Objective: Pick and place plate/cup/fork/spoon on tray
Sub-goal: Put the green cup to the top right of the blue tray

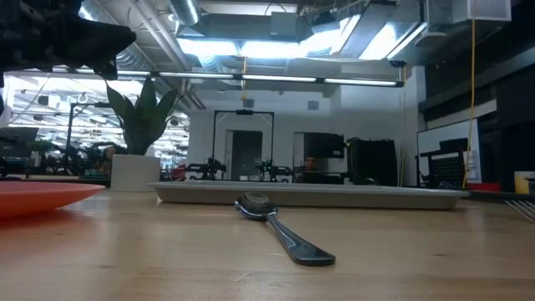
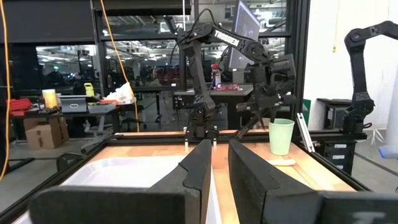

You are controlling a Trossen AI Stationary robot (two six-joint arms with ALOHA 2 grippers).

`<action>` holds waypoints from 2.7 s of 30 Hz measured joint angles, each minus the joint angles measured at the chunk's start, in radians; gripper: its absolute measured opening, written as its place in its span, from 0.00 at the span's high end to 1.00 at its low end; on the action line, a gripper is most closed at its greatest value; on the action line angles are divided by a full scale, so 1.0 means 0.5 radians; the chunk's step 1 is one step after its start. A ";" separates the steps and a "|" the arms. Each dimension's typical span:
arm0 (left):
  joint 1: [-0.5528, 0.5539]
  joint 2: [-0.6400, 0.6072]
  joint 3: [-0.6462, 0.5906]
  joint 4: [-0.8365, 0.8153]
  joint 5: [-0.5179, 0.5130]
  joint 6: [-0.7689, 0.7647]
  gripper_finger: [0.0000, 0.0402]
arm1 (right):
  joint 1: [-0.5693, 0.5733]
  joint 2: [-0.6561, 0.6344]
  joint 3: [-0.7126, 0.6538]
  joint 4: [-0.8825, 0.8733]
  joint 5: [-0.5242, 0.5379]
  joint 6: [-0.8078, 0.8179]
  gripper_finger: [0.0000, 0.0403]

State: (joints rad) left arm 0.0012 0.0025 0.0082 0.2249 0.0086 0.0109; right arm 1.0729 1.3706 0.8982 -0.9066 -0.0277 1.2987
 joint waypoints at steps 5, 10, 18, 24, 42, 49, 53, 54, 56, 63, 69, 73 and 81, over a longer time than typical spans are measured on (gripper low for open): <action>0.000 0.000 0.000 0.000 0.000 0.000 0.88 | 0.000 0.114 0.000 -0.002 0.002 -0.041 0.70; 0.000 0.000 0.000 0.000 0.000 0.000 0.88 | -0.028 0.164 0.000 -0.002 -0.023 -0.049 0.80; 0.000 0.000 0.000 0.001 0.000 0.000 0.88 | -0.154 0.158 0.021 -0.064 -0.052 -0.518 0.98; -0.001 0.000 0.000 0.002 -0.046 0.002 0.88 | -0.316 0.154 0.397 -0.634 -0.181 -0.549 0.99; 0.000 0.002 0.000 -0.037 -0.240 -0.009 0.88 | -0.993 0.091 1.088 -1.326 2.914 -0.679 1.00; 0.000 0.002 0.000 -0.043 -0.246 -0.003 0.88 | -1.854 0.070 1.086 -1.260 2.452 -0.740 1.00; 0.000 0.002 0.000 -0.043 -0.254 -0.002 0.88 | -2.347 0.069 1.086 -0.927 1.954 -1.264 1.00; 0.000 0.002 0.000 -0.043 -0.254 -0.002 0.88 | -2.462 0.070 1.086 -0.796 1.818 -1.450 1.00; 0.000 0.002 0.000 -0.044 -0.253 -0.002 0.88 | -2.684 0.083 1.086 -0.491 1.459 -1.863 1.00; -0.001 0.004 0.000 -0.046 -0.254 -0.002 0.88 | -3.211 0.239 1.073 -0.303 0.806 -2.097 1.00; 0.000 0.004 0.000 -0.065 -0.255 -0.002 0.88 | -3.366 0.378 0.775 -0.135 0.546 -2.160 1.00; 0.000 0.004 0.000 -0.064 -0.258 -0.003 0.88 | -3.402 0.450 0.661 0.004 0.484 -2.189 1.00; 0.000 0.004 0.000 -0.064 -0.257 -0.004 0.88 | -3.447 0.567 0.623 0.071 0.481 -2.189 0.99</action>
State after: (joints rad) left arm 0.0013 0.0044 0.0082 0.1928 -0.1200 0.0090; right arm -0.6507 1.6542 1.2095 -0.8713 0.2129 0.2044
